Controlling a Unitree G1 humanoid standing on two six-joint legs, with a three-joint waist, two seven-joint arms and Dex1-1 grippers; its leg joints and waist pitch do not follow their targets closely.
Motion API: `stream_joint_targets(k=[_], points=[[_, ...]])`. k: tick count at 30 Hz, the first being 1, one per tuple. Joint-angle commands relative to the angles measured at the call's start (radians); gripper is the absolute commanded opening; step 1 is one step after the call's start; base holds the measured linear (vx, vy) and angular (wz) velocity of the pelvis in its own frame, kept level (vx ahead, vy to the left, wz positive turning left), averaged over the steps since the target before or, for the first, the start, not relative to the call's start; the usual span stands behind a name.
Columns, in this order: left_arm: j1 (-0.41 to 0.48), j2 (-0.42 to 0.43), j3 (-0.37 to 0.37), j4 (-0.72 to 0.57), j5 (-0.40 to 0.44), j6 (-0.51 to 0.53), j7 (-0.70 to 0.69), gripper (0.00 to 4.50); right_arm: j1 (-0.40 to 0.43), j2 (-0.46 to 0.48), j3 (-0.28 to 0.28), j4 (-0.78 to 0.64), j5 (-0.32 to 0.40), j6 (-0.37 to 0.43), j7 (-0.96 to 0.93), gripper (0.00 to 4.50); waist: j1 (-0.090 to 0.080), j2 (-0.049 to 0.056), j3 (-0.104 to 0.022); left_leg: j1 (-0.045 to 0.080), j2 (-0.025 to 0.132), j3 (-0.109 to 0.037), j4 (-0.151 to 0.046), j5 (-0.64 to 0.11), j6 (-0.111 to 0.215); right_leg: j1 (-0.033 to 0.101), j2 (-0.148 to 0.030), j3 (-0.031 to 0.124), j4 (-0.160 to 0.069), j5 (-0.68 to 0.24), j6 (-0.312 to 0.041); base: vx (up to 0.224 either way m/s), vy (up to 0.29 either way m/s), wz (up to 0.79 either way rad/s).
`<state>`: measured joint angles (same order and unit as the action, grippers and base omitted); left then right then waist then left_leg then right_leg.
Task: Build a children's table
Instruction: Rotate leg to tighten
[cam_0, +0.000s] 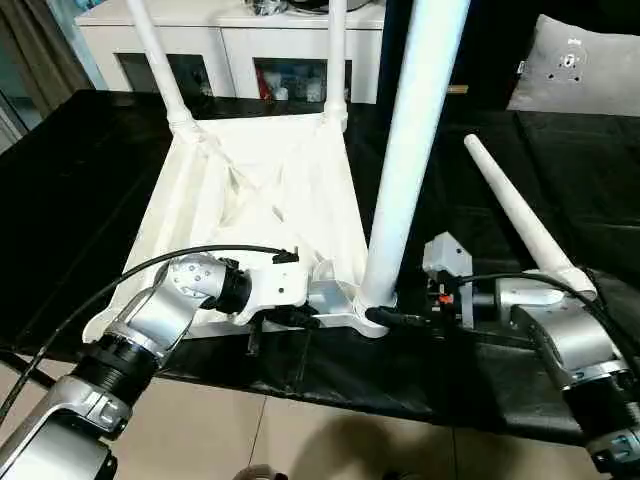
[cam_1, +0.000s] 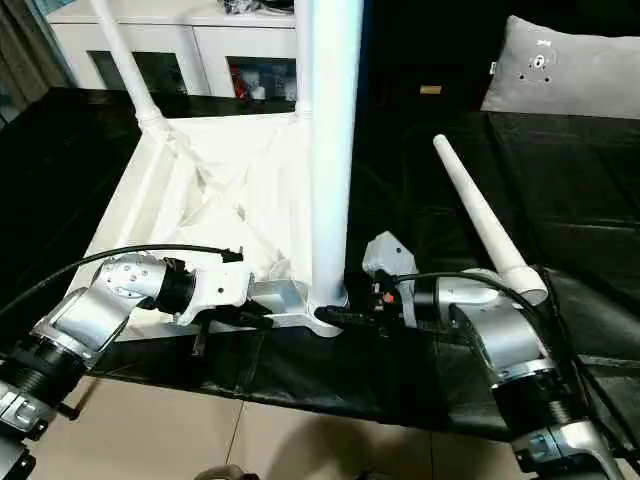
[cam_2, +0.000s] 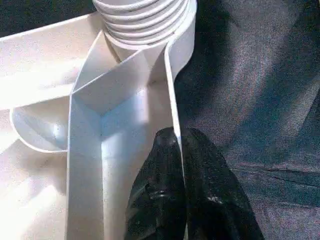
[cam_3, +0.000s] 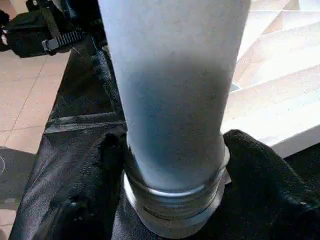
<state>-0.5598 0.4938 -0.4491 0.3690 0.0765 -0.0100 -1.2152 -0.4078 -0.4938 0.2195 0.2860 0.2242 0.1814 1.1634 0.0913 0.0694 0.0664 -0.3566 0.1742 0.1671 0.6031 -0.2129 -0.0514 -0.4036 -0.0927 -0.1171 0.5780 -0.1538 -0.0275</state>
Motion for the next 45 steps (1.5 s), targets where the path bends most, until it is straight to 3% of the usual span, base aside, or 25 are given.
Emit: stream_joint_targets(k=[1,8,11,14,15,17,20,23,25,26,28,30,33,35,36,37,45], points=[[0.001,0.002,-0.046,-0.007,0.024,-0.03,-0.044,0.0,-0.015,0.008,0.017,0.009,-0.006,-0.01,0.009,2.87,-0.003,-0.009,-0.078,-0.002,0.056,-0.014,-0.069,-0.12,0.084,0.063,-0.067,0.059,-0.053,-0.236,-0.21,0.0,0.0,0.0],[0.003,0.005,-0.045,-0.005,0.025,-0.032,-0.05,0.0,-0.012,0.016,0.021,0.018,-0.006,-0.011,0.017,2.72,-0.004,-0.008,-0.076,-0.003,0.056,-0.014,-0.068,-0.118,0.082,0.062,-0.066,0.058,-0.054,-0.245,-0.206,0.0,0.0,0.0],[0.008,0.006,-0.041,-0.01,0.022,-0.022,-0.048,0.0,0.011,0.014,0.019,-0.01,0.007,0.006,0.023,2.72,-0.004,-0.012,-0.076,-0.003,0.056,-0.013,-0.068,-0.113,0.088,0.062,-0.066,0.059,-0.053,-0.239,-0.206,0.0,0.0,0.0],[0.025,-0.01,-0.017,-0.036,-0.004,0.035,-0.024,0.0,0.063,0.026,0.006,-0.067,0.033,0.055,-0.004,2.72,-0.002,-0.012,-0.074,-0.002,0.059,-0.013,-0.069,-0.109,0.093,0.061,-0.066,0.06,-0.052,-0.233,-0.21,0.0,0.0,0.0],[0.031,-0.024,-0.003,-0.053,-0.015,0.075,0.001,0.0,0.079,0.045,-0.006,-0.084,0.041,0.091,-0.048,2.72,-0.003,-0.018,-0.074,-0.002,0.059,-0.012,-0.07,-0.108,0.093,0.061,-0.066,0.061,-0.052,-0.234,-0.209,0.0,0.0,0.0],[0.036,-0.054,0.022,-0.075,-0.032,0.137,0.049,0.0,0.099,0.088,-0.028,-0.099,0.043,0.144,-0.143,2.7,-0.005,-0.015,-0.069,-0.004,0.059,-0.013,-0.073,-0.115,0.088,0.06,-0.066,0.061,-0.056,-0.261,-0.203,0.0,0.0,0.0],[0.037,-0.099,0.051,-0.09,-0.041,0.2,0.123,0.0,0.109,0.145,-0.045,-0.099,0.018,0.169,-0.264,2.7,-0.019,-0.014,-0.054,0.008,0.05,-0.014,-0.082,-0.226,0.039,0.053,-0.066,0.054,-0.085,-0.468,-0.141,0.0,0.0,0.0],[0.035,-0.202,0.092,-0.103,-0.043,0.316,0.273,0.0,0.104,0.268,-0.087,-0.075,-0.02,0.203,-0.489,2.7,-0.038,-0.011,-0.049,0.012,0.043,-0.019,-0.084,-0.274,0.018,0.049,-0.066,0.048,-0.101,-0.563,-0.094,0.0,0.0,0.0],[0.034,-0.225,0.097,-0.103,-0.04,0.336,0.305,0.0,0.099,0.292,-0.099,-0.066,-0.026,0.205,-0.534,2.69,-0.059,-0.014,-0.048,0.006,0.037,-0.024,-0.083,-0.293,0.017,0.051,-0.066,0.039,-0.11,-0.603,-0.059,0.0,0.0,0.0],[0.033,-0.286,0.1,-0.111,-0.024,0.379,0.379,0.0,0.069,0.359,-0.144,-0.024,-0.031,0.208,-0.659,2.69,-0.07,-0.013,-0.049,0.004,0.037,-0.024,-0.082,-0.296,0.022,0.05,-0.064,0.039,-0.112,-0.601,-0.056,0.0,0.0,0.0],[0.034,-0.315,0.1,-0.12,-0.017,0.398,0.409,0.0,0.055,0.382,-0.161,-0.004,-0.035,0.209,-0.709,2.69,-0.079,-0.012,-0.053,0.002,0.036,-0.026,-0.082,-0.286,0.029,0.053,-0.065,0.037,-0.112,-0.569,-0.06,0.0,0.0,0.0],[0.036,-0.353,0.099,-0.14,-0.01,0.424,0.444,0.0,0.039,0.401,-0.166,0.015,-0.061,0.192,-0.76,2.69,-0.088,-0.011,-0.053,-0.004,0.038,-0.027,-0.082,-0.27,0.044,0.053,-0.063,0.039,-0.108,-0.516,-0.078,0.0,0.0,0.0],[0.044,-0.373,0.08,-0.174,-0.004,0.436,0.451,0.0,0.031,0.404,-0.147,0.023,-0.106,0.179,-0.797,2.69,-0.088,-0.012,-0.061,-0.011,0.042,-0.024,-0.081,-0.21,0.065,0.058,-0.063,0.048,-0.091,-0.405,-0.118,0.0,0.0,0.0],[0.044,-0.366,0.075,-0.173,0.008,0.432,0.455,0.0,0.034,0.411,-0.158,0.021,-0.091,0.181,-0.791,2.69,-0.088,-0.013,-0.065,-0.012,0.042,-0.021,-0.076,-0.165,0.081,0.059,-0.062,0.051,-0.081,-0.322,-0.151,0.0,0.0,0.0],[0.044,-0.35,0.073,-0.168,0.025,0.428,0.462,0.0,0.039,0.419,-0.176,0.015,-0.082,0.184,-0.799,3.23,-0.086,-0.015,-0.067,-0.014,0.042,-0.02,-0.073,-0.137,0.095,0.061,-0.063,0.052,-0.075,-0.28,-0.171,0.0,0.0,0.0],[0.042,-0.339,0.073,-0.164,0.033,0.427,0.465,0.0,0.04,0.42,-0.183,0.013,-0.079,0.181,-0.803,3.37,-0.086,-0.013,-0.067,-0.014,0.042,-0.018,-0.072,-0.125,0.104,0.061,-0.064,0.053,-0.072,-0.259,-0.183,0.0,0.0,0.0],[0.033,-0.243,0.083,-0.123,0.055,0.372,0.413,0.0,0.092,0.325,-0.192,-0.058,-0.038,0.12,-0.646,4.09,-0.065,-0.01,-0.069,-0.014,0.048,-0.016,-0.068,-0.081,0.13,0.062,-0.061,0.053,-0.06,-0.189,-0.201,0.0,0.0,0.0]])
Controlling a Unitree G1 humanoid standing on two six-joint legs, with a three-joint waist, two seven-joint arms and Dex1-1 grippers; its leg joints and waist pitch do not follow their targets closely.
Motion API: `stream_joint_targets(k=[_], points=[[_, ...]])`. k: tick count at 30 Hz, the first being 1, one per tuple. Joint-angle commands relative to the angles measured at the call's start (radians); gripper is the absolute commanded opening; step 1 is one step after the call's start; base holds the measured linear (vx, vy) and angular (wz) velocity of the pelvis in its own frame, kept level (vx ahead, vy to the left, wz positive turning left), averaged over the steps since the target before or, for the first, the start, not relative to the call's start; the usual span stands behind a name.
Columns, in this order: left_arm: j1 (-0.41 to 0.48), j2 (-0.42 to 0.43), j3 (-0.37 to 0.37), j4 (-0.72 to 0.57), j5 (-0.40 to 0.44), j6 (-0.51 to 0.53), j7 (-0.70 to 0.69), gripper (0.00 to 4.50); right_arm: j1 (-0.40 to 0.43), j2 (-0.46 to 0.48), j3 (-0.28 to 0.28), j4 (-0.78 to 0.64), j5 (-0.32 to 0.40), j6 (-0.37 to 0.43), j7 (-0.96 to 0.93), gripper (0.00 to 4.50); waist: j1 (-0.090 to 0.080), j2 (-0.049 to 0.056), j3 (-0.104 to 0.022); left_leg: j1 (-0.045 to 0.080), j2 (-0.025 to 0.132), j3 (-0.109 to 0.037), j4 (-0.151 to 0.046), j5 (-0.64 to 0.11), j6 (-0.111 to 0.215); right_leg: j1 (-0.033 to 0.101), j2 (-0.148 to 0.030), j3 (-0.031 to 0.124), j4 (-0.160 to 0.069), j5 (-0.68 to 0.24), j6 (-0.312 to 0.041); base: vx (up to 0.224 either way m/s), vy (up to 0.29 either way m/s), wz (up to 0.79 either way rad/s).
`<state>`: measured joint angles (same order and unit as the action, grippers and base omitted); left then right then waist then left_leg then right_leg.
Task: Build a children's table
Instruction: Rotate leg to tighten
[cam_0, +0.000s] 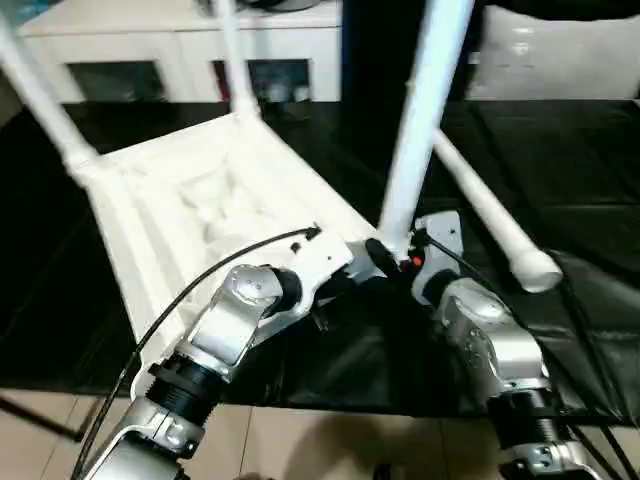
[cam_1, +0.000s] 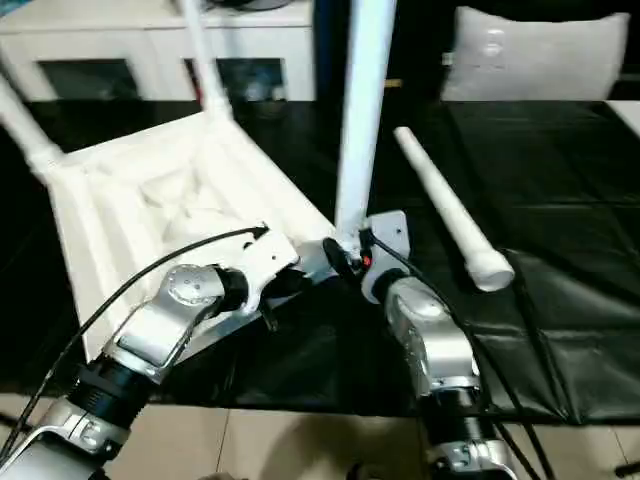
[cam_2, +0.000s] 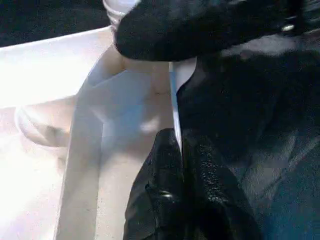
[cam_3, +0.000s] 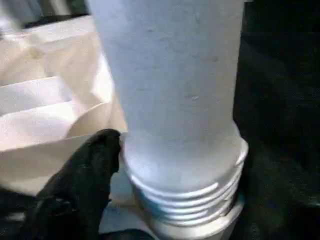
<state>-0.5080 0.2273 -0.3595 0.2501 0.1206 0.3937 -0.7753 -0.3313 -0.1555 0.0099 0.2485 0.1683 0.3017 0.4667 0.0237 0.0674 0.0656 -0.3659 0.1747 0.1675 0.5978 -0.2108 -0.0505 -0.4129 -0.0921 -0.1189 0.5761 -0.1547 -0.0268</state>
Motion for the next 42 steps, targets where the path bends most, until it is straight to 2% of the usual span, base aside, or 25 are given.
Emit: stream_joint_targets(k=[1,4,5,7,12,13,16,18,20,21,22,23,31,42], points=[[-0.02,0.037,-0.009,0.002,0.009,-0.049,-0.043,0.0,0.024,-0.036,0.018,-0.032,0.025,-0.004,0.084,4.21,0.006,-0.009,-0.068,-0.004,0.047,-0.015,-0.063,-0.091,0.129,0.07,-0.062,0.056,-0.06,-0.199,-0.199,0.0,0.0,0.0],[-0.023,0.064,-0.014,0.015,0.002,-0.074,-0.077,0.0,0.037,-0.086,0.019,-0.051,0.039,-0.017,0.158,4.4,0.014,-0.009,-0.066,-0.002,0.046,-0.015,-0.065,-0.116,0.122,0.07,-0.063,0.056,-0.065,-0.24,-0.19,0.0,0.0,0.0],[-0.025,0.083,-0.021,0.025,-0.004,-0.098,-0.103,0.0,0.043,-0.119,0.021,-0.061,0.051,-0.028,0.211,4.46,0.017,-0.009,-0.065,-0.001,0.047,-0.015,-0.065,-0.134,0.113,0.069,-0.063,0.056,-0.068,-0.27,-0.18,0.0,0.0,0.0],[-0.03,0.12,-0.038,0.05,-0.009,-0.156,-0.166,0.0,0.052,-0.191,0.029,-0.084,0.073,-0.043,0.326,4.46,0.021,-0.01,-0.065,-0.001,0.045,-0.016,-0.065,-0.146,0.115,0.069,-0.062,0.054,-0.071,-0.286,-0.169,0.0,0.0,0.0],[-0.04,0.186,-0.071,0.092,-0.025,-0.279,-0.319,0.0,0.042,-0.304,0.046,-0.112,0.105,-0.042,0.512,4.46,0.026,-0.01,-0.066,-0.001,0.047,-0.016,-0.064,-0.132,0.129,0.067,-0.063,0.055,-0.067,-0.263,-0.181,0.0,0.0,0.0],[-0.043,0.209,-0.088,0.098,-0.034,-0.325,-0.386,0.0,0.034,-0.34,0.071,-0.119,0.099,-0.053,0.57,4.46,0.029,-0.012,-0.068,-0.001,0.049,-0.015,-0.062,-0.126,0.131,0.068,-0.064,0.056,-0.064,-0.256,-0.184,0.0,0.0,0.0],[-0.059,0.229,-0.111,0.123,-0.025,-0.368,-0.431,0.0,0.019,-0.379,0.118,-0.108,0.07,-0.108,0.644,4.46,0.041,-0.012,-0.069,0.003,0.053,-0.013,-0.061,-0.114,0.13,0.063,-0.064,0.057,-0.059,-0.239,-0.196,0.0,0.0,0.0],[-0.066,0.234,-0.121,0.137,-0.024,-0.394,-0.454,0.0,0.011,-0.393,0.138,-0.103,0.073,-0.102,0.689,4.46,0.047,-0.011,-0.07,0.004,0.055,-0.012,-0.061,-0.11,0.129,0.063,-0.063,0.058,-0.055,-0.229,-0.206,0.0,0.0,0.0],[-0.076,0.24,-0.138,0.148,-0.025,-0.43,-0.495,0.0,-0.006,-0.404,0.167,-0.085,0.06,-0.116,0.726,4.46,0.056,-0.014,-0.069,0.004,0.056,-0.012,-0.061,-0.107,0.13,0.064,-0.066,0.059,-0.056,-0.235,-0.205,0.0,0.0,0.0],[-0.077,0.24,-0.139,0.148,-0.025,-0.432,-0.498,0.0,-0.009,-0.403,0.17,-0.082,0.059,-0.117,0.728,4.46,0.063,-0.012,-0.071,0.008,0.059,-0.011,-0.06,-0.098,0.127,0.06,-0.066,0.062,-0.054,-0.223,-0.21,0.0,0.0,0.0],[-0.084,0.239,-0.142,0.155,-0.025,-0.446,-0.513,0.0,-0.022,-0.401,0.18,-0.066,0.054,-0.12,0.744,4.46,0.065,-0.016,-0.072,0.007,0.058,-0.011,-0.059,-0.087,0.127,0.061,-0.066,0.062,-0.048,-0.196,-0.219,0.0,0.0,0.0],[-0.088,0.237,-0.144,0.161,-0.024,-0.455,-0.518,0.0,-0.028,-0.399,0.185,-0.059,0.051,-0.119,0.754,4.46,0.067,-0.015,-0.072,0.005,0.057,-0.011,-0.059,-0.084,0.13,0.063,-0.066,0.061,-0.046,-0.189,-0.224,0.0,0.0,0.0],[-0.117,0.229,-0.155,0.212,-0.018,-0.516,-0.553,0.0,-0.072,-0.385,0.223,0.001,0.052,-0.132,0.811,3.64,0.07,-0.018,-0.072,0.002,0.056,-0.011,-0.059,-0.087,0.121,0.065,-0.067,0.06,-0.049,-0.218,-0.211,0.0,0.0,0.0],[-0.111,0.233,-0.149,0.235,-0.022,-0.538,-0.566,0.0,-0.07,-0.383,0.228,0.009,0.076,-0.114,0.855,2.78,0.072,-0.019,-0.074,0.0,0.058,-0.012,-0.058,-0.07,0.128,0.066,-0.068,0.059,-0.046,-0.213,-0.211,0.0,0.0,0.0]])
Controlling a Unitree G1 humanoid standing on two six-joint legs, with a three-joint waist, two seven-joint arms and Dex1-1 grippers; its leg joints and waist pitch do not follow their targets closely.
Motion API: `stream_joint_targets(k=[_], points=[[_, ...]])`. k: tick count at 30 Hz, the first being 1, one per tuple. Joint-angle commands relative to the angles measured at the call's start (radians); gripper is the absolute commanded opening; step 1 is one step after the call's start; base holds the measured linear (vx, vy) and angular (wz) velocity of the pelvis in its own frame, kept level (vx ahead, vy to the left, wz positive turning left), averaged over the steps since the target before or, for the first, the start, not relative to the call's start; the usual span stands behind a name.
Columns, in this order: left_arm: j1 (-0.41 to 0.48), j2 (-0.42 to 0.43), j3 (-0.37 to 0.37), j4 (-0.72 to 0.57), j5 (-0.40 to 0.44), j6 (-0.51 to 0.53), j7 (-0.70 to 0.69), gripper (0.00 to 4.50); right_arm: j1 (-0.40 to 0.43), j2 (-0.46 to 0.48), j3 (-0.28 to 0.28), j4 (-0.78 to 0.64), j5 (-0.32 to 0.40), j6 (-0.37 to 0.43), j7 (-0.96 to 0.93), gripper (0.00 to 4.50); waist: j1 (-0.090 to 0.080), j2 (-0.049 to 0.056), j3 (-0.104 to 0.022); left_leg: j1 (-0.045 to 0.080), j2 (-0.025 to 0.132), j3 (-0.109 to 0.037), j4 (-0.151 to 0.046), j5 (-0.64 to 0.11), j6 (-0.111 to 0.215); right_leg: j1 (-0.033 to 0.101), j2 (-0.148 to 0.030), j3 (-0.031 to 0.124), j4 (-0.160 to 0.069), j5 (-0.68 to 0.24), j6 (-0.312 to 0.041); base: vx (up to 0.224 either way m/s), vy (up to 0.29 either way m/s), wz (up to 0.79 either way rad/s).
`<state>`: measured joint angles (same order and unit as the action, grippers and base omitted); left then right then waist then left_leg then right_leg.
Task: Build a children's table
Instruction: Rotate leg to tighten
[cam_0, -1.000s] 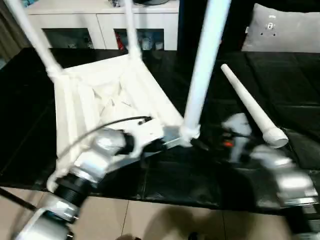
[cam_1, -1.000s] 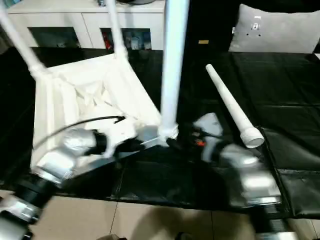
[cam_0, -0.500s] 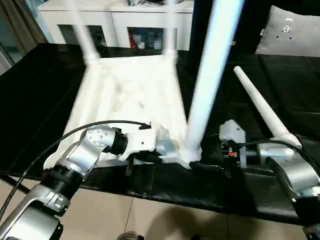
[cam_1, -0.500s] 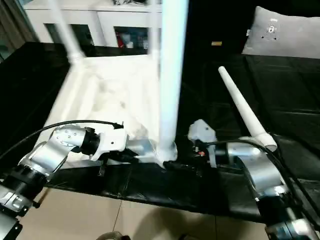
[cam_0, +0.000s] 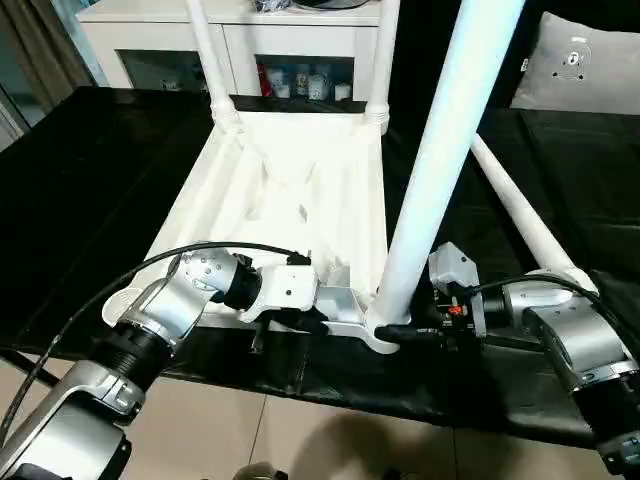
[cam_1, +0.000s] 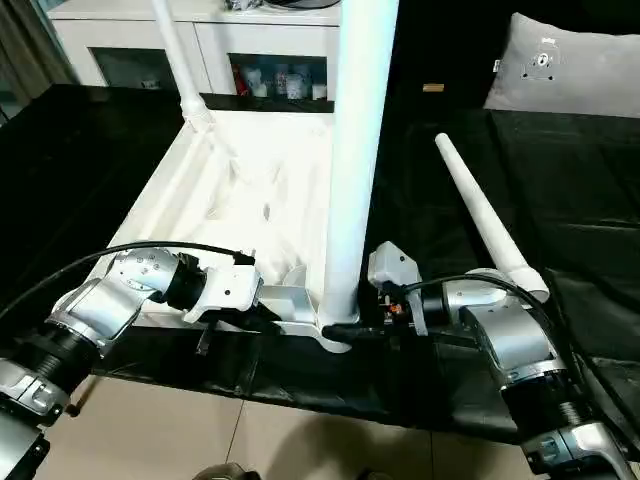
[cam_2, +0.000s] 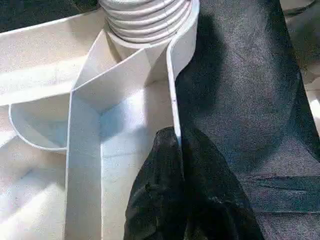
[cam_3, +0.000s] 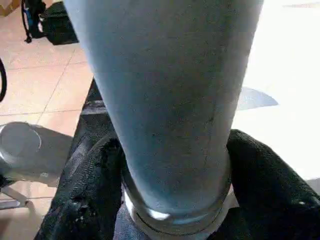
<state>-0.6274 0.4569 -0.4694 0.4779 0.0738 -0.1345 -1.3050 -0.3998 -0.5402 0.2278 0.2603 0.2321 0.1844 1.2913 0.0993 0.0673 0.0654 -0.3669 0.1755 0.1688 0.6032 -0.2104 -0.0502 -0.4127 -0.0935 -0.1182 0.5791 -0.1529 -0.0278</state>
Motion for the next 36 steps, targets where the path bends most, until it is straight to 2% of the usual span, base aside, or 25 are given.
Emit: stream_joint_targets(k=[1,7,8,9,11,12,13,14,15,16,17,18,19,21,24,26,28,32,34,36], points=[[0.012,0.003,-0.036,0.005,0.022,-0.004,-0.036,0.0,0.003,0.003,0.008,-0.008,0.019,0.011,0.032,2.78,-0.004,-0.02,-0.074,0.002,0.057,-0.013,-0.063,-0.069,0.128,0.066,-0.066,0.059,-0.049,-0.213,-0.211,0.0,0.0,0.0],[0.055,-0.022,0.015,-0.073,-0.038,0.109,0.007,0.0,0.061,0.066,-0.029,-0.113,0.106,0.142,-0.048,2.68,-0.002,-0.024,-0.072,0.0,0.06,-0.012,-0.064,-0.056,0.134,0.066,-0.067,0.06,-0.047,-0.213,-0.214,0.0,0.0,0.0],[0.071,-0.041,0.039,-0.112,-0.051,0.175,0.058,0.0,0.082,0.11,-0.031,-0.148,0.102,0.181,-0.134,2.67,-0.005,-0.02,-0.07,0.0,0.062,-0.013,-0.068,-0.065,0.12,0.065,-0.067,0.06,-0.051,-0.238,-0.203,0.0,0.0,0.0],[0.071,-0.041,0.039,-0.112,-0.051,0.175,0.058,0.0,0.082,0.11,-0.031,-0.148,0.102,0.181,-0.134,2.67,-0.006,-0.019,-0.07,0.001,0.061,-0.014,-0.068,-0.069,0.115,0.063,-0.067,0.06,-0.053,-0.249,-0.199,0.0,0.0,0.0],[0.083,-0.06,0.056,-0.143,-0.046,0.234,0.115,0.0,0.09,0.153,-0.031,-0.146,0.068,0.206,-0.233,2.67,-0.018,-0.019,-0.063,0.002,0.054,-0.013,-0.074,-0.132,0.081,0.063,-0.066,0.058,-0.067,-0.352,-0.168,0.0,0.0,0.0],[0.089,-0.071,0.063,-0.156,-0.045,0.26,0.141,0.0,0.092,0.174,-0.031,-0.142,0.046,0.205,-0.279,2.67,-0.021,-0.016,-0.059,0.003,0.052,-0.014,-0.076,-0.15,0.072,0.062,-0.066,0.056,-0.072,-0.384,-0.16,0.0,0.0,0.0],[0.096,-0.091,0.071,-0.174,-0.039,0.296,0.183,0.0,0.094,0.21,-0.037,-0.131,0.021,0.211,-0.353,2.67,-0.028,-0.019,-0.057,0.004,0.048,-0.015,-0.078,-0.179,0.055,0.064,-0.067,0.053,-0.082,-0.446,-0.134,0.0,0.0,0.0],[0.106,-0.114,0.078,-0.195,-0.035,0.336,0.223,0.0,0.094,0.25,-0.05,-0.119,-0.002,0.218,-0.427,2.67,-0.04,-0.013,-0.051,0.005,0.048,-0.017,-0.082,-0.207,0.036,0.061,-0.066,0.051,-0.086,-0.49,-0.119,0.0,0.0,0.0],[0.114,-0.136,0.083,-0.214,-0.032,0.371,0.26,0.0,0.091,0.286,-0.062,-0.107,-0.02,0.215,-0.49,2.67,-0.05,-0.015,-0.047,0.003,0.045,-0.019,-0.084,-0.231,0.03,0.061,-0.065,0.047,-0.094,-0.529,-0.105,0.0,0.0,0.0],[0.121,-0.165,0.089,-0.233,-0.022,0.407,0.305,0.0,0.086,0.323,-0.08,-0.094,-0.035,0.221,-0.561,2.67,-0.064,-0.016,-0.045,0.006,0.039,-0.023,-0.082,-0.269,0.011,0.063,-0.067,0.038,-0.104,-0.61,-0.067,0.0,0.0,0.0],[0.125,-0.185,0.092,-0.246,-0.013,0.433,0.335,0.0,0.081,0.345,-0.091,-0.089,-0.044,0.23,-0.606,2.67,-0.08,-0.019,-0.043,0.01,0.031,-0.024,-0.077,-0.294,0.008,0.06,-0.066,0.03,-0.119,-0.673,-0.033,0.0,0.0,0.0],[0.129,-0.22,0.096,-0.263,0.008,0.472,0.391,0.0,0.07,0.379,-0.108,-0.076,-0.066,0.236,-0.692,2.67,-0.083,-0.017,-0.045,0.012,0.03,-0.027,-0.075,-0.295,0.007,0.06,-0.067,0.027,-0.121,-0.681,-0.024,0.0,0.0,0.0],[0.131,-0.25,0.098,-0.276,0.02,0.501,0.429,0.0,0.062,0.403,-0.125,-0.07,-0.072,0.247,-0.748,2.67,-0.094,-0.016,-0.047,0.013,0.029,-0.027,-0.075,-0.296,0.014,0.057,-0.063,0.026,-0.127,-0.669,-0.016,0.0,0.0,0.0],[0.13,-0.302,0.1,-0.294,0.031,0.543,0.492,0.0,0.047,0.438,-0.15,-0.056,-0.081,0.254,-0.834,2.67,-0.105,-0.015,-0.051,0.01,0.033,-0.03,-0.078,-0.289,0.026,0.06,-0.061,0.027,-0.122,-0.613,-0.032,0.0,0.0,0.0],[0.127,-0.331,0.093,-0.301,0.04,0.555,0.528,0.0,0.034,0.446,-0.144,-0.04,-0.112,0.244,-0.87,2.67,-0.114,-0.013,-0.059,0.002,0.039,-0.03,-0.081,-0.259,0.053,0.064,-0.059,0.034,-0.109,-0.488,-0.078,0.0,0.0,0.0],[0.126,-0.327,0.088,-0.305,0.052,0.557,0.53,0.0,0.035,0.452,-0.147,-0.036,-0.121,0.231,-0.864,2.67,-0.109,-0.014,-0.064,0.001,0.042,-0.025,-0.078,-0.215,0.074,0.064,-0.061,0.043,-0.097,-0.397,-0.119,0.0,0.0,0.0],[0.125,-0.309,0.085,-0.306,0.067,0.554,0.526,0.0,0.041,0.461,-0.165,-0.042,-0.114,0.231,-0.871,3.23,-0.106,-0.013,-0.066,-0.002,0.044,-0.023,-0.077,-0.185,0.088,0.068,-0.063,0.046,-0.09,-0.354,-0.144,0.0,0.0,0.0],[0.127,-0.28,0.091,-0.308,0.077,0.558,0.522,0.0,0.042,0.458,-0.188,-0.054,-0.096,0.228,-0.889,3.39,-0.099,-0.01,-0.071,-0.003,0.044,-0.021,-0.073,-0.121,0.101,0.072,-0.063,0.049,-0.077,-0.272,-0.177,0.0,0.0,0.0],[0.124,-0.249,0.095,-0.295,0.072,0.532,0.502,0.0,0.049,0.433,-0.187,-0.071,-0.082,0.203,-0.842,3.71,-0.094,-0.009,-0.071,-0.001,0.044,-0.019,-0.073,-0.12,0.103,0.072,-0.062,0.05,-0.076,-0.261,-0.182,0.0,0.0,0.0],[0.12,-0.231,0.099,-0.283,0.065,0.516,0.486,0.0,0.059,0.413,-0.186,-0.093,-0.067,0.191,-0.792,3.75,-0.089,-0.009,-0.071,0.001,0.046,-0.018,-0.073,-0.122,0.104,0.071,-0.061,0.05,-0.074,-0.249,-0.187,0.0,0.0,0.0]])
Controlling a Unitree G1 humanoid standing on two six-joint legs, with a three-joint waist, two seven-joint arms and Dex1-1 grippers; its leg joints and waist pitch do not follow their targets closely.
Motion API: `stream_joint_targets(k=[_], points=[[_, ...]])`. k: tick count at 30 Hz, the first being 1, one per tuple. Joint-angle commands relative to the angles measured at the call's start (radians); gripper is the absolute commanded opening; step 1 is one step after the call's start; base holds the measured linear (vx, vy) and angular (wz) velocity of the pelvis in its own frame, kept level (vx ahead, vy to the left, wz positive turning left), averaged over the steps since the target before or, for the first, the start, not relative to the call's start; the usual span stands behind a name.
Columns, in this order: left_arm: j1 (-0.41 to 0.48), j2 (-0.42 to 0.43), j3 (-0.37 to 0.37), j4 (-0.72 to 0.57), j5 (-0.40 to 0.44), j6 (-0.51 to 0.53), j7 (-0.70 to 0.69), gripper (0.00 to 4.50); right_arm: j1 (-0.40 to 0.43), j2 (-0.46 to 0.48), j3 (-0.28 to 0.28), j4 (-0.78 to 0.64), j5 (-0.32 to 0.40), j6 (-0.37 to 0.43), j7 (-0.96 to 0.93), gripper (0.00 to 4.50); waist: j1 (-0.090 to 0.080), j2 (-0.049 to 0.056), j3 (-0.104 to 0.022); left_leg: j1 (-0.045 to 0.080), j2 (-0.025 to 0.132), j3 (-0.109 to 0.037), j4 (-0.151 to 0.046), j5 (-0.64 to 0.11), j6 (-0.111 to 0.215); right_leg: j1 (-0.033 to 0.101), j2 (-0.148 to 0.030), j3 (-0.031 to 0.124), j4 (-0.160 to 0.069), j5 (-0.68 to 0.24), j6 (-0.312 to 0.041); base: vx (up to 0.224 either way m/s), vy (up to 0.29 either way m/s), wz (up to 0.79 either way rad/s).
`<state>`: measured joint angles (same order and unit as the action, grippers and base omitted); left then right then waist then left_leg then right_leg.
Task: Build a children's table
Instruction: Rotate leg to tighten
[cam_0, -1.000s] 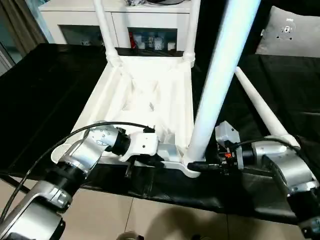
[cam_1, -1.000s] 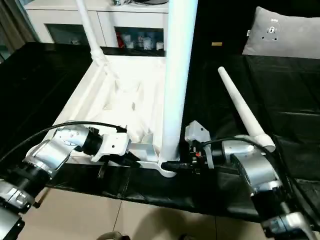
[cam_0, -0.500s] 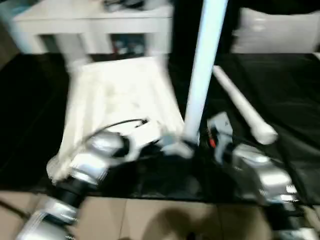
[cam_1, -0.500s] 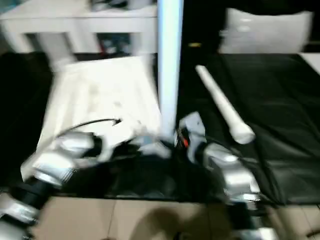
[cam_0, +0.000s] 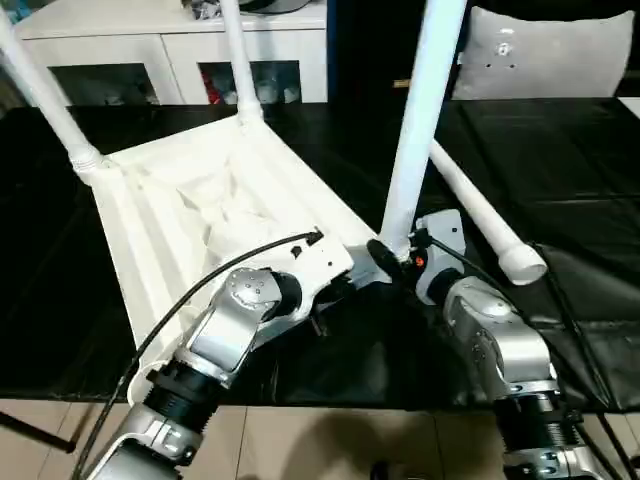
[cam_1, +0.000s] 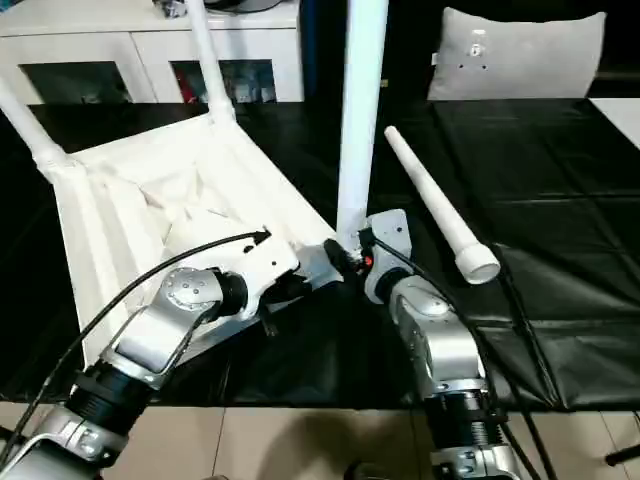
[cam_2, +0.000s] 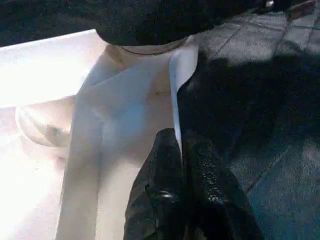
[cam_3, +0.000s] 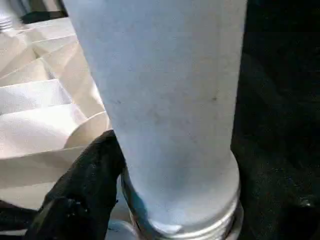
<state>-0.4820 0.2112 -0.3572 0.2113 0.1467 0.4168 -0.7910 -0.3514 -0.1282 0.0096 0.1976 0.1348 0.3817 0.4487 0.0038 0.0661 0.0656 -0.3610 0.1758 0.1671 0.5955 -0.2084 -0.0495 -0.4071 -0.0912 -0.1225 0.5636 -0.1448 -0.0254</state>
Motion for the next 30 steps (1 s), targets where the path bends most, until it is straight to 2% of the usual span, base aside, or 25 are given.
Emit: stream_joint_targets(k=[1,2,4,7,8,11,14,16,17,18,20,23,25,28,30], points=[[-0.027,0.021,-0.013,-0.012,-0.009,-0.043,-0.034,0.0,0.016,-0.007,0.032,-0.039,0.036,-0.012,0.072,3.91,0.01,-0.006,-0.071,-0.004,0.046,-0.016,-0.065,-0.131,0.105,0.065,-0.064,0.055,-0.058,-0.256,-0.191,0.0,0.0,0.0],[-0.03,0.027,-0.011,-0.006,-0.01,-0.048,-0.04,0.0,0.021,-0.017,0.033,-0.049,0.039,-0.014,0.091,4.04,0.013,-0.01,-0.071,-0.004,0.047,-0.016,-0.066,-0.131,0.103,0.067,-0.064,0.055,-0.057,-0.257,-0.189,0.0,0.0,0.0],[-0.041,0.064,-0.007,0.026,-0.018,-0.09,-0.088,0.0,0.047,-0.097,0.058,-0.074,0.044,-0.033,0.206,4.17,0.018,-0.009,-0.071,-0.003,0.047,-0.016,-0.065,-0.132,0.105,0.066,-0.064,0.056,-0.058,-0.261,-0.183,0.0,0.0,0.0],[-0.054,0.107,-0.014,0.061,-0.029,-0.142,-0.145,0.0,0.061,-0.179,0.064,-0.085,0.064,-0.05,0.319,4.37,0.033,-0.008,-0.07,0.001,0.047,-0.014,-0.065,-0.139,0.108,0.063,-0.064,0.058,-0.059,-0.275,-0.176,0.0,0.0,0.0],[-0.054,0.107,-0.014,0.061,-0.029,-0.142,-0.145,0.0,0.061,-0.179,0.064,-0.085,0.064,-0.05,0.319,4.46,0.038,-0.009,-0.069,0.001,0.049,-0.014,-0.065,-0.141,0.108,0.063,-0.064,0.059,-0.058,-0.27,-0.178,0.0,0.0,0.0],[-0.063,0.129,-0.021,0.084,-0.038,-0.178,-0.193,0.0,0.059,-0.226,0.06,-0.078,0.081,-0.067,0.396,4.46,0.041,-0.011,-0.069,-0.001,0.048,-0.014,-0.065,-0.136,0.106,0.065,-0.066,0.058,-0.057,-0.274,-0.184,0.0,0.0,0.0],[-0.069,0.163,-0.042,0.108,-0.058,-0.252,-0.286,0.0,0.05,-0.291,0.064,-0.078,0.114,-0.065,0.513,4.46,0.045,-0.009,-0.071,-0.001,0.049,-0.014,-0.063,-0.133,0.112,0.066,-0.066,0.058,-0.055,-0.262,-0.189,0.0,0.0,0.0],[-0.07,0.19,-0.061,0.117,-0.069,-0.297,-0.356,0.0,0.04,-0.334,0.073,-0.077,0.133,-0.06,0.589,4.46,0.05,-0.013,-0.072,-0.002,0.049,-0.015,-0.062,-0.131,0.122,0.068,-0.066,0.058,-0.053,-0.259,-0.19,0.0,0.0,0.0],[-0.069,0.206,-0.071,0.12,-0.086,-0.338,-0.412,0.0,0.03,-0.364,0.084,-0.072,0.141,-0.054,0.639,4.46,0.053,-0.016,-0.072,-0.002,0.05,-0.013,-0.061,-0.118,0.127,0.065,-0.065,0.059,-0.051,-0.25,-0.193,0.0,0.0,0.0],[-0.069,0.206,-0.071,0.12,-0.086,-0.338,-0.412,0.0,0.03,-0.364,0.084,-0.072,0.141,-0.054,0.639,4.46,0.056,-0.015,-0.072,0.0,0.051,-0.012,-0.061,-0.116,0.129,0.064,-0.065,0.059,-0.051,-0.253,-0.195,0.0,0.0,0.0],[-0.076,0.229,-0.092,0.134,-0.085,-0.384,-0.471,0.0,0.01,-0.402,0.115,-0.052,0.119,-0.084,0.703,4.46,0.065,-0.019,-0.071,0.001,0.053,-0.011,-0.06,-0.117,0.128,0.059,-0.066,0.059,-0.052,-0.274,-0.194,0.0,0.0,0.0],[-0.085,0.24,-0.104,0.152,-0.073,-0.41,-0.491,0.0,0.002,-0.424,0.148,-0.045,0.091,-0.123,0.747,4.46,0.08,-0.018,-0.069,0.007,0.056,-0.009,-0.061,-0.129,0.11,0.056,-0.069,0.063,-0.051,-0.299,-0.191,0.0,0.0,0.0],[-0.099,0.248,-0.116,0.172,-0.065,-0.443,-0.513,0.0,-0.005,-0.431,0.176,-0.045,0.092,-0.155,0.8,4.46,0.084,-0.023,-0.067,0.007,0.056,-0.009,-0.063,-0.142,0.101,0.055,-0.069,0.064,-0.05,-0.311,-0.189,0.0,0.0,0.0],[-0.103,0.249,-0.12,0.179,-0.063,-0.454,-0.52,0.0,-0.008,-0.431,0.184,-0.047,0.098,-0.153,0.816,4.46,0.085,-0.024,-0.067,0.005,0.055,-0.01,-0.065,-0.155,0.094,0.058,-0.069,0.064,-0.052,-0.336,-0.177,0.0,0.0,0.0],[-0.108,0.248,-0.121,0.191,-0.067,-0.474,-0.536,0.0,-0.016,-0.435,0.201,-0.043,0.101,-0.154,0.843,4.2,0.085,-0.025,-0.066,0.004,0.054,-0.011,-0.065,-0.158,0.092,0.059,-0.07,0.064,-0.054,-0.351,-0.171,0.0,0.0,0.0]])
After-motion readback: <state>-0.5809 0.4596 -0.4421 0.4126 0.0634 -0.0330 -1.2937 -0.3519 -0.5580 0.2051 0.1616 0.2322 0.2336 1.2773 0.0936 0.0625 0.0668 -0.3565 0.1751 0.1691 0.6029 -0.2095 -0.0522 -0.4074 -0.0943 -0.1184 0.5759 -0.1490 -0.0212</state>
